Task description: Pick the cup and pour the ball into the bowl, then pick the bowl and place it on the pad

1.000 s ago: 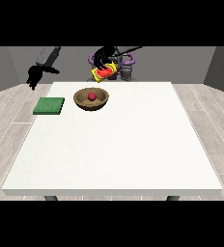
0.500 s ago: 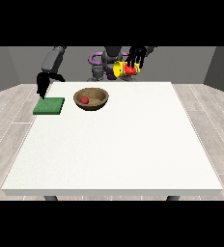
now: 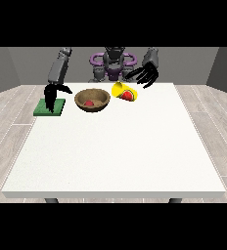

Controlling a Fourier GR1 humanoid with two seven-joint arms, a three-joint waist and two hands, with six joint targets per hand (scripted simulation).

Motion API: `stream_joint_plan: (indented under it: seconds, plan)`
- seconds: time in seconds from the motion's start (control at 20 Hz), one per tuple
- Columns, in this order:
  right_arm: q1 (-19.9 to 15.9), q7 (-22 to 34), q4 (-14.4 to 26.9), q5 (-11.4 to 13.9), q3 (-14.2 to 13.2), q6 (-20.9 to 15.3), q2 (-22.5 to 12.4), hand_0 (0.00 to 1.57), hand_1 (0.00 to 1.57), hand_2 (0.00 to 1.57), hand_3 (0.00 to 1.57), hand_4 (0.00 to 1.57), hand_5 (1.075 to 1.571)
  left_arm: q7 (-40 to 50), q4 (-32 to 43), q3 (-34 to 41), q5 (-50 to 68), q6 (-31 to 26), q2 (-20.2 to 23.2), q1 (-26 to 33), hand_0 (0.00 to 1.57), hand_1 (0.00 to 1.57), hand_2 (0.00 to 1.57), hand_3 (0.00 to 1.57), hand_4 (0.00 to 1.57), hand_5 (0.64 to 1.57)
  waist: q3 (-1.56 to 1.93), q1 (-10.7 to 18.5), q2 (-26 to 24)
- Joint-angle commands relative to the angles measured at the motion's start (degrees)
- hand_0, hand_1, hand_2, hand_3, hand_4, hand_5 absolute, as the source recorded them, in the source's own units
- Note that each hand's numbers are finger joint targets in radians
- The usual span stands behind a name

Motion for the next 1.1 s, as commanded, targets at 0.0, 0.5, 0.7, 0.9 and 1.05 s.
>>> stream_joint_plan:
  seconds: [0.0,0.5,0.7,0.9,1.05]
  plan:
    - [-1.1,1.6,-2.3,0.2,1.7,0.8,1.4,0.0,0.0,0.0,0.0,0.4,1.569,-7.5,1.2,5.8,11.4,0.6,-1.7,2.2,0.0,0.0,0.0,0.0,0.8,1.554,0.08,-2.5,2.9]
    - [2.2,4.8,-4.8,4.1,8.9,-4.0,9.4,0.0,0.0,0.0,0.0,0.0,1.543,-15.2,11.0,9.2,19.3,-2.8,-0.4,7.0,0.0,0.0,0.0,0.0,0.0,1.526,0.26,-8.1,-3.9]
    - [4.0,1.2,-1.0,4.9,8.8,-7.7,13.2,0.0,0.0,0.0,0.0,0.09,1.54,-11.9,7.6,6.9,19.9,-7.0,-0.3,7.8,0.0,0.0,0.0,0.0,0.0,1.537,0.29,-4.3,-6.1]
    - [3.1,-5.5,5.8,2.8,5.1,-2.0,8.0,0.0,0.0,0.0,0.0,0.26,1.55,-9.7,2.6,5.2,19.7,-7.5,-0.6,5.2,0.0,0.0,0.0,0.0,0.0,1.551,0.34,-1.5,-1.0]
    - [3.5,-6.9,5.8,2.7,4.8,-3.9,9.5,0.0,0.0,0.0,0.0,0.2,1.539,-11.9,1.4,5.8,20.5,-8.8,0.8,5.2,0.0,0.0,0.0,0.0,0.0,1.555,0.34,0.0,1.2]
